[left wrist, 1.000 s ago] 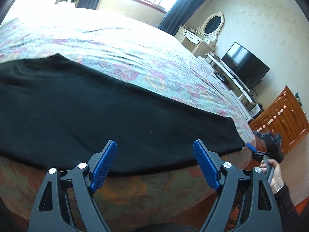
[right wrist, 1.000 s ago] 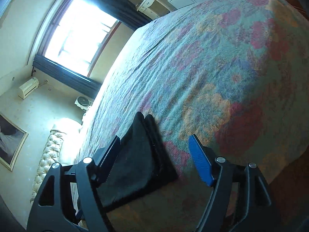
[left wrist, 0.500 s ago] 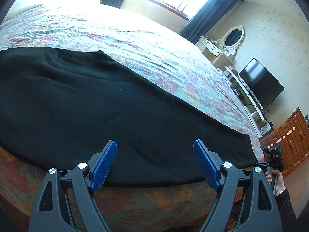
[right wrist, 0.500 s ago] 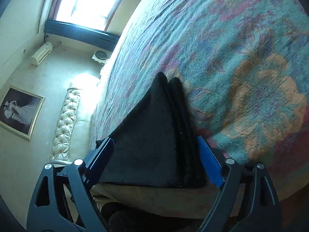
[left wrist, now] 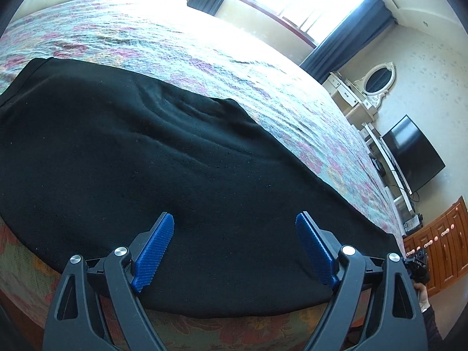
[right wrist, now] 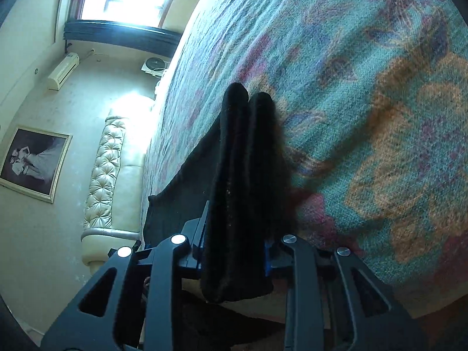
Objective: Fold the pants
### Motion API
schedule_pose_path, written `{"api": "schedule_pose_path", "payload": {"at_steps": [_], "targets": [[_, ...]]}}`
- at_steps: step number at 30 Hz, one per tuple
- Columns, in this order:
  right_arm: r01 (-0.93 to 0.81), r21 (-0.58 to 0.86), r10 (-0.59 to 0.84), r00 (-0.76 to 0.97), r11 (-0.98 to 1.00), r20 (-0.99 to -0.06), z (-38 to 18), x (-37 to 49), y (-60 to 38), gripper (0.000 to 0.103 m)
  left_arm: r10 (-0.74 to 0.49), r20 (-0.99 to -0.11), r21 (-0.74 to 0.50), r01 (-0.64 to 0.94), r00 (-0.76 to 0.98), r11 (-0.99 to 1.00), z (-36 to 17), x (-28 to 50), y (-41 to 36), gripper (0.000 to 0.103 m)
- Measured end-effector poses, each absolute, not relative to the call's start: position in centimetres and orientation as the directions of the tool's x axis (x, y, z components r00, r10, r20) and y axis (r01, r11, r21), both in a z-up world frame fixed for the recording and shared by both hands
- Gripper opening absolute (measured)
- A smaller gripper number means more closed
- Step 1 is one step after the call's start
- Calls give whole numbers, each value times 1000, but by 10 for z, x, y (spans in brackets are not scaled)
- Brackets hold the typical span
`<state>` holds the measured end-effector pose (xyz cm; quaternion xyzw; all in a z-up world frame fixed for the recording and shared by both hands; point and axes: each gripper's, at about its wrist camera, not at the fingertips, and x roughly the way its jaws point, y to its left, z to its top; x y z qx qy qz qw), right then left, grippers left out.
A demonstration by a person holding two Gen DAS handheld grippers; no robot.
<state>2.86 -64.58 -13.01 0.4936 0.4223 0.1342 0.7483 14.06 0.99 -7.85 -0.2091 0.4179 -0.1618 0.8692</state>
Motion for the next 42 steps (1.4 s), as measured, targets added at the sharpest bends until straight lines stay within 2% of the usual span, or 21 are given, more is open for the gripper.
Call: {"api": "schedule_pose_path", "payload": {"at_steps": [2, 6, 9, 16, 19, 24, 33, 42], "targets": [[220, 844, 601, 615, 490, -510, -124, 29, -642, 23, -448, -673, -457, 145, 589, 878, -82, 139, 5, 88], [194, 851, 570, 667, 488, -480, -94, 31, -631, 21, -384, -721, -317, 218, 578, 923, -82, 137, -13, 89], [152, 847, 559, 690, 510, -461, -63, 34, -618, 21, -357, -729, -270, 234, 584, 934, -78, 133, -19, 89], [51, 808, 565, 690, 587, -454, 19, 56, -567, 21, -391, -685, -320, 228, 615, 919, -63, 117, 0, 89], [-6, 790, 579, 684, 613, -443, 52, 67, -536, 21, -367, -678, -321, 193, 637, 927, -58, 112, 10, 89], [-76, 763, 612, 651, 642, -450, 83, 86, -478, 21, -354, -675, -363, 126, 648, 923, -52, 109, 30, 89], [-115, 719, 638, 571, 685, -517, 85, 123, -371, 21, -366, -624, -394, 127, 690, 910, -30, 98, 38, 89], [-85, 665, 617, 473, 742, -629, 27, 155, -285, 21, -375, -613, -406, 130, 695, 904, -24, 93, 38, 89]]}}
